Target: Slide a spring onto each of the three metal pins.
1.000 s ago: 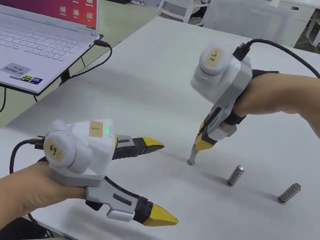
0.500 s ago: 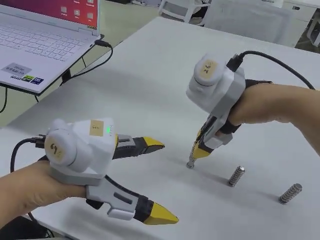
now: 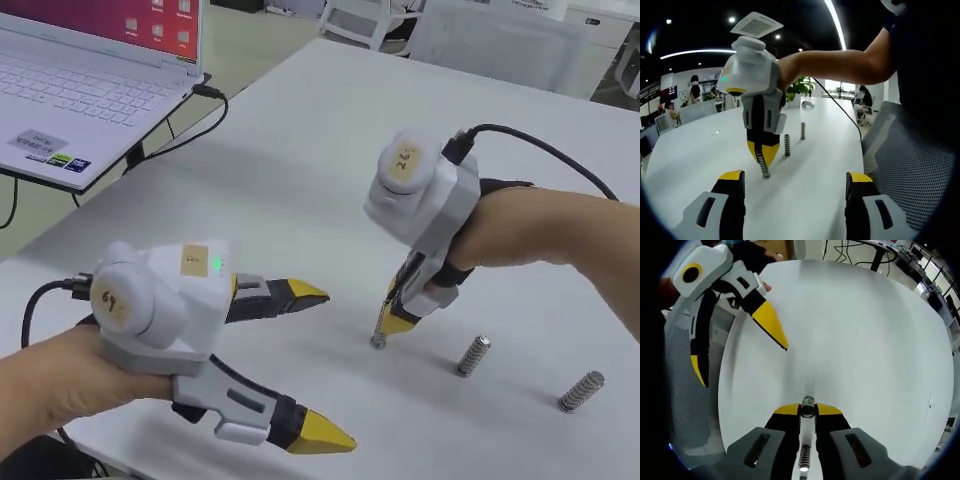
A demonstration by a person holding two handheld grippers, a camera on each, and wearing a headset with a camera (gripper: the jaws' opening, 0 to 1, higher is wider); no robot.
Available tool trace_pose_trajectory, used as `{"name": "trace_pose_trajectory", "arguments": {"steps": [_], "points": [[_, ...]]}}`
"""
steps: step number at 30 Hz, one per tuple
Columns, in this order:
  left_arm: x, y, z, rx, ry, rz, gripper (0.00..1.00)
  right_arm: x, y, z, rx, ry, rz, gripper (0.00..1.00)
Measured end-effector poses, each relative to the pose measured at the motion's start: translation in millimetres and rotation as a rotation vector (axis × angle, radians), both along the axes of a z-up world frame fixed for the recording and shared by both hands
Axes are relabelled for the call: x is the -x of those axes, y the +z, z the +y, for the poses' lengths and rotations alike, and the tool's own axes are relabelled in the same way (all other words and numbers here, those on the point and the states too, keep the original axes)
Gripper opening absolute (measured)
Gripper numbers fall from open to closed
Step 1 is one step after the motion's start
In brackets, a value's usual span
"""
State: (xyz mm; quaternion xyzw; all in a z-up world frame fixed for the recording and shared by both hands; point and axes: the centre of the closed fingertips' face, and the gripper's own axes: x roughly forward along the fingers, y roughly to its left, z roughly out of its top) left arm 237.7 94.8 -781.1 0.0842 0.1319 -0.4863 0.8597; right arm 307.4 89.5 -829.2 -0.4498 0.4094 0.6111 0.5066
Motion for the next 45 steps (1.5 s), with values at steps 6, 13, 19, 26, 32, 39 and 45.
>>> {"name": "trace_pose_trajectory", "arguments": {"steps": [6,13,19,26,32,39,45], "points": [[0.1,-0.8,-1.1,0.0,-0.001,0.003,0.79,-1.1,-3.2,-0.4,0.005,-0.003,-0.001,0.08],[0.7,-0.9,-1.6,0.001,-0.002,0.004,0.78,-1.1,-6.9,0.8,0.003,-0.011,0.002,0.09],[1.1,-1.7,-0.8,0.0,0.001,0.006,0.78,-0.9,-10.6,1.5,0.008,-0.008,0.002,0.09],[0.8,-3.0,-0.9,-0.001,0.001,0.009,0.78,0.0,-11.0,2.7,0.002,-0.008,0.01,0.09],[-0.3,-2.6,-1.2,0.001,0.001,0.008,0.78,1.2,-11.8,3.0,-0.002,-0.012,0.016,0.12],[0.0,-3.8,-0.5,0.0,0.002,0.011,0.78,0.5,-11.0,2.7,-0.009,-0.015,0.013,0.16],[-1.2,-3.9,-0.3,0.002,0.002,0.011,0.78,0.7,-10.6,0.6,-0.016,-0.022,0.012,0.22]]}}
